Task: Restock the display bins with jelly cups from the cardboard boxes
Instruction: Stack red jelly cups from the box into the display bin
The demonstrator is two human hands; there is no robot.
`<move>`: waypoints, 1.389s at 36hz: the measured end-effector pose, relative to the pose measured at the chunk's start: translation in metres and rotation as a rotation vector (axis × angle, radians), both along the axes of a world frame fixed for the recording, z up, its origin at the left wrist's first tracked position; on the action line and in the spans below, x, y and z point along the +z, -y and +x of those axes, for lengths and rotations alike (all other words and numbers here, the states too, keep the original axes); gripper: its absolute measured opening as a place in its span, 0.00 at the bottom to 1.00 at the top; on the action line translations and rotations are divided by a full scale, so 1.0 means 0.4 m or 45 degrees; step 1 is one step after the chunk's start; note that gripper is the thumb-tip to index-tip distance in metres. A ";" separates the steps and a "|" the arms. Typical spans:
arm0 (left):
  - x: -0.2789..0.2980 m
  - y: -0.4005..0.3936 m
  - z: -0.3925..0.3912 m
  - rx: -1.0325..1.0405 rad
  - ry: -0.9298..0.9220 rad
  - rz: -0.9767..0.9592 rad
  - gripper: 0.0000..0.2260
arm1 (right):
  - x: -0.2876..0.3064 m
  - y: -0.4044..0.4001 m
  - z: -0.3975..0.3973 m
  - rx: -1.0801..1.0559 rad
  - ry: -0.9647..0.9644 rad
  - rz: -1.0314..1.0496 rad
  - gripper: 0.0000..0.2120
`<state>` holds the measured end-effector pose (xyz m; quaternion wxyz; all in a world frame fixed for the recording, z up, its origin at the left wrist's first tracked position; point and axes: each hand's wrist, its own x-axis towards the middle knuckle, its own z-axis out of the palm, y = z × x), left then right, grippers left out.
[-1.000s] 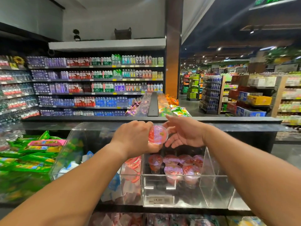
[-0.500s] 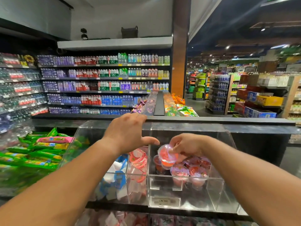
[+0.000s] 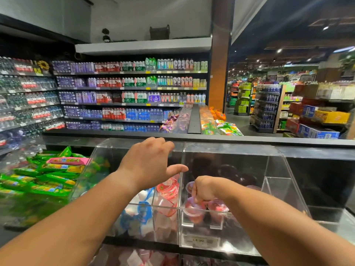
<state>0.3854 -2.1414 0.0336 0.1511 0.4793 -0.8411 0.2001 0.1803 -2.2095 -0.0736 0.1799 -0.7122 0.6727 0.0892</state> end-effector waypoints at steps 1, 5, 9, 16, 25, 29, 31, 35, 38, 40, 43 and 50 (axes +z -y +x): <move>0.000 0.002 0.000 -0.001 -0.005 0.002 0.35 | 0.004 -0.005 0.006 0.042 -0.008 -0.036 0.09; -0.002 0.005 -0.002 -0.012 -0.019 0.000 0.34 | 0.005 -0.010 0.013 0.048 0.009 -0.137 0.04; -0.008 0.008 -0.003 -0.019 -0.019 -0.002 0.34 | 0.001 -0.012 0.012 0.066 -0.003 -0.186 0.11; -0.015 0.006 -0.008 -0.044 -0.028 -0.008 0.34 | 0.021 -0.032 0.020 0.172 -0.148 -0.192 0.09; -0.027 0.007 -0.002 -0.052 -0.012 0.000 0.33 | 0.023 -0.069 0.002 0.265 -0.047 -0.027 0.17; -0.028 0.007 -0.014 -0.065 -0.057 0.030 0.33 | 0.018 -0.074 0.002 0.240 -0.028 -0.098 0.17; -0.026 0.003 -0.025 -0.117 -0.124 0.048 0.37 | 0.053 -0.087 -0.004 0.270 -0.002 -0.104 0.12; -0.016 -0.005 -0.069 -0.344 -0.262 0.124 0.41 | 0.182 -0.119 -0.063 0.058 0.646 -0.237 0.04; -0.010 -0.012 -0.129 -0.539 -0.335 0.142 0.42 | 0.255 -0.145 -0.117 -0.021 1.486 -0.012 0.14; -0.009 -0.018 -0.166 -0.597 -0.342 0.122 0.44 | 0.279 -0.166 -0.134 -0.038 1.624 0.054 0.15; -0.017 -0.021 -0.207 -0.622 -0.319 0.097 0.47 | 0.277 -0.182 -0.148 -0.126 1.570 -0.006 0.10; -0.038 -0.041 -0.267 -0.591 -0.230 0.123 0.47 | 0.235 -0.175 -0.167 -0.174 1.184 -0.023 0.09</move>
